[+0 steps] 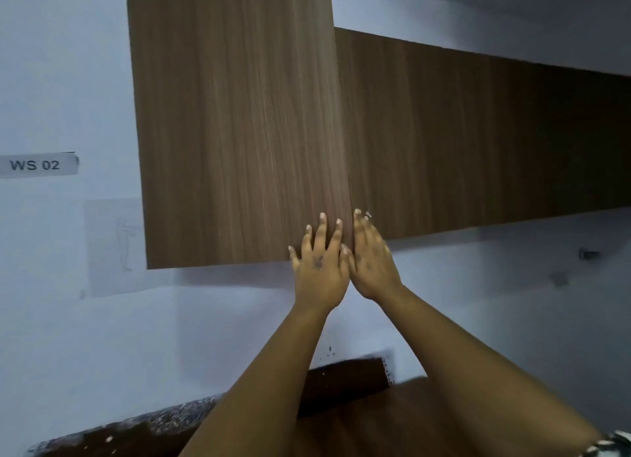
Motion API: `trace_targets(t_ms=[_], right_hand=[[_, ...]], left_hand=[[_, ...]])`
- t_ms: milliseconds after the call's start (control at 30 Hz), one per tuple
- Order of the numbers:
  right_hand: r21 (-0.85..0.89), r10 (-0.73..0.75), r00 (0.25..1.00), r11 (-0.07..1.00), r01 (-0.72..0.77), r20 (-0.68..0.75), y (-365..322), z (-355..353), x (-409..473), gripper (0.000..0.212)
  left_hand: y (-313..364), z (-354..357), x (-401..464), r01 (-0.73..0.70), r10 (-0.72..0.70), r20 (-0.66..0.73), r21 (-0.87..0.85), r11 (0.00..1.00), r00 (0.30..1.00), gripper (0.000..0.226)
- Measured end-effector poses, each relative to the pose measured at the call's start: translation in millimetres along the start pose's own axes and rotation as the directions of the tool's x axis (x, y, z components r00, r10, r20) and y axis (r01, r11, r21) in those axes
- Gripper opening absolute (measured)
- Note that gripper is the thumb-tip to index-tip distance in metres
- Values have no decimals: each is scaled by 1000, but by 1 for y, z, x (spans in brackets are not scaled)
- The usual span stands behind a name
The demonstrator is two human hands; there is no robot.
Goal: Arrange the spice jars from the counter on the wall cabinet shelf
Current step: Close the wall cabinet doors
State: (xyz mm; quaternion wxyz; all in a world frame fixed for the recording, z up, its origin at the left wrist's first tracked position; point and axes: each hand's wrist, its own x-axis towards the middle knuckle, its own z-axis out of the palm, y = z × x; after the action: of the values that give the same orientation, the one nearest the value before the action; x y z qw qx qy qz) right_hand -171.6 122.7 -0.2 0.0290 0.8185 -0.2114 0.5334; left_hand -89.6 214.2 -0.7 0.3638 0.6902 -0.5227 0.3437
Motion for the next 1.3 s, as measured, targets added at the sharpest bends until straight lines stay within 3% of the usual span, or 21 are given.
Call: trace_targets(t_ms=[233, 600, 700, 833, 933, 1033, 1133, 1300], right_hand=[[-71, -37, 987, 996, 49, 153, 73, 66, 60, 70], [-50, -95, 979, 993, 106, 179, 132, 139, 100, 90], [-103, -196, 958, 970, 221, 209, 149, 147, 108, 93], [-175, -301, 936, 927, 333, 184, 169, 157, 119, 75], [-216, -344, 934, 909, 357, 96, 173, 164, 126, 78], [-286, -403, 909, 863, 415, 105, 181, 163, 140, 83], [-335, -410, 902, 838, 431, 134, 181, 159, 144, 82], [-294, -321, 940, 892, 342, 119, 174, 160, 131, 85]], left_hand=[[-29, 85, 55, 47, -49, 6, 223, 974, 999, 53], [-78, 151, 88, 83, -94, 6, 413, 907, 996, 60], [-78, 157, 95, 109, -122, 4, 423, 899, 992, 58], [-81, 162, 100, 119, -142, 14, 467, 876, 990, 67], [-83, 163, 102, 109, -142, 26, 504, 857, 990, 73], [-81, 161, 103, 97, -141, 45, 526, 845, 989, 72], [-79, 156, 107, 62, -129, 90, 531, 845, 988, 68], [-77, 149, 106, 44, -109, 106, 488, 872, 988, 62]])
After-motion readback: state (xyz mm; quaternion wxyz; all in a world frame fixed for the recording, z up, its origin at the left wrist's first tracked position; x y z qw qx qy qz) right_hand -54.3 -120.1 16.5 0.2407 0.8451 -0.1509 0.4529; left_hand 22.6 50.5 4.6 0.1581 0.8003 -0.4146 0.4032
